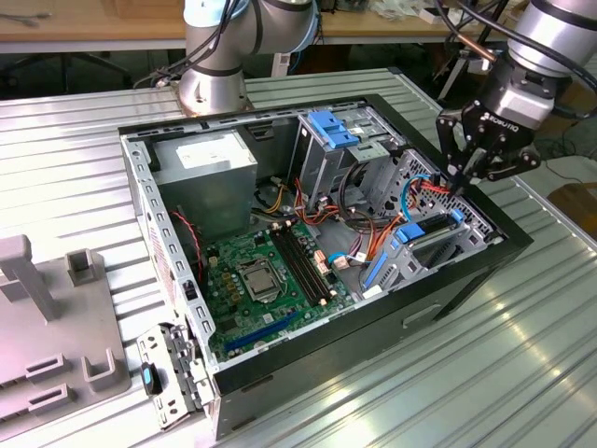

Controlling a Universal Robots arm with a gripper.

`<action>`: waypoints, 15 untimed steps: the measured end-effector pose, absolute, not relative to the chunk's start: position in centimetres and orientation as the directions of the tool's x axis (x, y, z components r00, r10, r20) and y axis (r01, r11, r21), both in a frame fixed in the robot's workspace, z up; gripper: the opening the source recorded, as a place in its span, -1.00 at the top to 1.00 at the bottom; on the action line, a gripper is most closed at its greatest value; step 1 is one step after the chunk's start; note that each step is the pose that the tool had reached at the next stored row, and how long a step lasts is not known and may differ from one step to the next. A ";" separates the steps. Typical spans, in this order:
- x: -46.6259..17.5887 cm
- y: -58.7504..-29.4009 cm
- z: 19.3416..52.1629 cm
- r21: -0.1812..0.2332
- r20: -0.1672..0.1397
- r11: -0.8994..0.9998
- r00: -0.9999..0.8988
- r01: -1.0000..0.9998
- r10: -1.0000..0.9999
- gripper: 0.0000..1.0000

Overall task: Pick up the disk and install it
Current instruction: 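Insert the first disk wire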

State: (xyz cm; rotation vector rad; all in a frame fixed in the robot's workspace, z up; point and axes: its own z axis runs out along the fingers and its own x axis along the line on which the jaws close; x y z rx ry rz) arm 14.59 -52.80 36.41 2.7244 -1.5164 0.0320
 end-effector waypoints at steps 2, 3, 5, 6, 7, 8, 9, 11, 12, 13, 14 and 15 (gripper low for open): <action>14.6 -52.8 36.4 0.011 0.029 -0.496 0.497 -0.868 -0.868 0.65; 14.6 -52.8 36.4 0.012 0.029 -0.481 0.481 -0.877 -0.876 0.65; 14.6 -52.8 36.4 0.012 0.028 -0.455 0.455 -0.890 -0.890 0.65; 14.6 -52.8 36.4 0.012 0.028 -0.441 0.441 -0.898 -0.897 0.65; 14.6 -52.8 36.4 0.012 0.028 -0.422 0.422 -0.907 -0.906 0.65; 14.6 -52.8 36.4 0.012 0.028 -0.406 0.406 -0.914 -0.913 0.65; 14.6 -52.8 36.4 0.012 0.029 -0.387 0.388 -0.922 -0.921 0.65; 14.6 -52.8 36.3 0.012 0.028 -0.352 0.352 -0.936 -0.936 0.65; 14.6 -52.8 36.3 0.012 0.028 -0.333 0.333 -0.943 -0.942 0.65; 14.6 -52.8 36.3 0.012 0.029 -0.315 0.315 -0.949 -0.949 0.65; 14.6 -52.8 36.3 0.012 0.029 -0.302 0.302 -0.953 -0.953 0.65; 14.6 -52.8 36.3 0.012 0.029 -0.287 0.287 -0.958 -0.958 0.65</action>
